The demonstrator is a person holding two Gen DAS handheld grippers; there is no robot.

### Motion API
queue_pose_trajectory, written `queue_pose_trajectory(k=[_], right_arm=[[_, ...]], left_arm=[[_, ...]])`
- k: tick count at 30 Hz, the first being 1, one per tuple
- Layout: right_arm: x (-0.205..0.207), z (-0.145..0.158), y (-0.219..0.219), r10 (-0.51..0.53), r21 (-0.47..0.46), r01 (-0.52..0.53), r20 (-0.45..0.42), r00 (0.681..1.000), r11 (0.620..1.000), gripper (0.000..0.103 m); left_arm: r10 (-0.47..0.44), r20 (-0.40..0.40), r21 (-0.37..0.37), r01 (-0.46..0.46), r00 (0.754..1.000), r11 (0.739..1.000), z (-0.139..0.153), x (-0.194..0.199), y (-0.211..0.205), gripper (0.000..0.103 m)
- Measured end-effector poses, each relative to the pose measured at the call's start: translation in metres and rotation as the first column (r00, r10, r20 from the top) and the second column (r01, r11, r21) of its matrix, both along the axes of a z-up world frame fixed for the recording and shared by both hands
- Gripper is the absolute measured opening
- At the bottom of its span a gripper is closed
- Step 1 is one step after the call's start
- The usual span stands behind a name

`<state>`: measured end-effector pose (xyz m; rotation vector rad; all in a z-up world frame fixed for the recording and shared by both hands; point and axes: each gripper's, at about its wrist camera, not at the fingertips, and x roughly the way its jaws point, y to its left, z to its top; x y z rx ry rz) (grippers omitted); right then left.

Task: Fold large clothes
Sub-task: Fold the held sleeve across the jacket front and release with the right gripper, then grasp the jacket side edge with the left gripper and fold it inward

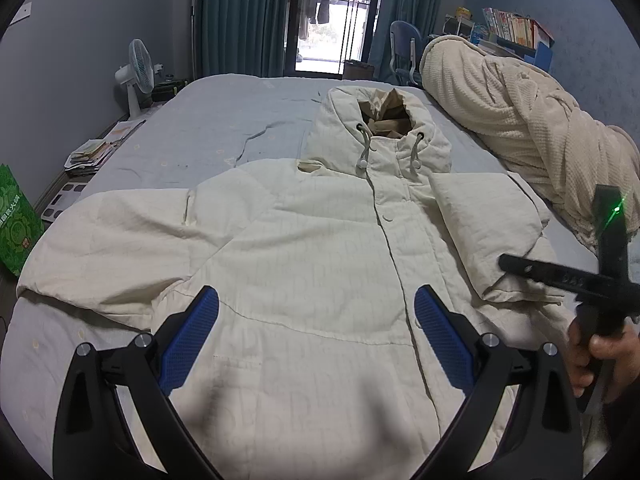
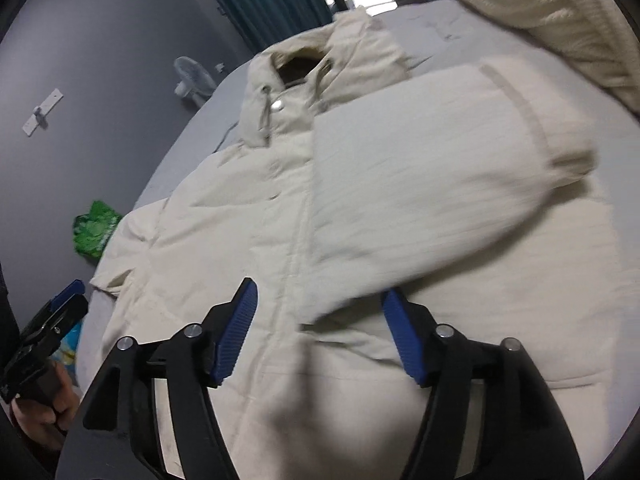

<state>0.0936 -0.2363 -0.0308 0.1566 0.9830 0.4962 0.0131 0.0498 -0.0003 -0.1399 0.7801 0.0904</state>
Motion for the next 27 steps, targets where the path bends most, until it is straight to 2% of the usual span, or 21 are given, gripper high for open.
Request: queue_pose_trajectory(k=[4,8,10,14,16,18,23,26,27], right_arm=[[0.002,0.010,-0.032,-0.076,-0.108,0.082,0.062,0.995,0.991,0.070],[0.001,0.012,-0.060,-0.145,-0.231,0.170,0.122,0.982,0.958,0.079],[0.001,0.009,-0.074,-0.187,-0.264,0.220,0.145,0.972,0.939,0.082],[0.009,-0.004,-0.098,-0.277,-0.295,0.303,0.128,0.952,0.906,0.082],[0.015,-0.010,-0.100,-0.287,-0.336,0.313,0.125,0.950,0.888,0.082],[0.020,-0.018,-0.103,-0.292,-0.340,0.305,0.091,0.952,0.889,0.082],[0.021,-0.021,-0.113,-0.321,-0.317,0.327,0.073,0.944,0.890,0.089],[0.022,-0.021,-0.120,-0.344,-0.300,0.347,0.064,0.937,0.889,0.091],[0.022,-0.020,-0.123,-0.357,-0.308,0.361,0.072,0.931,0.880,0.094]], left_arm=[[-0.010,-0.002,0.013,0.010,1.000,1.000,-0.002,-0.002,-0.003,0.094],[-0.020,-0.007,0.030,0.020,1.000,0.999,-0.005,-0.003,-0.009,0.094],[-0.035,-0.007,0.036,0.036,0.999,0.999,-0.007,-0.003,-0.014,0.094],[-0.067,-0.006,0.051,0.067,0.998,0.996,-0.014,0.003,-0.027,0.094],[-0.101,-0.021,0.032,0.101,0.995,0.994,-0.018,0.010,-0.037,0.094],[-0.132,-0.024,0.039,0.133,0.991,0.990,-0.020,0.015,-0.049,0.094],[-0.269,0.019,0.141,0.264,0.963,0.954,-0.009,0.037,-0.108,0.094],[-0.325,0.019,0.193,0.316,0.945,0.929,-0.006,0.058,-0.142,0.094],[-0.337,0.012,0.214,0.327,0.941,0.920,-0.007,0.065,-0.152,0.094]])
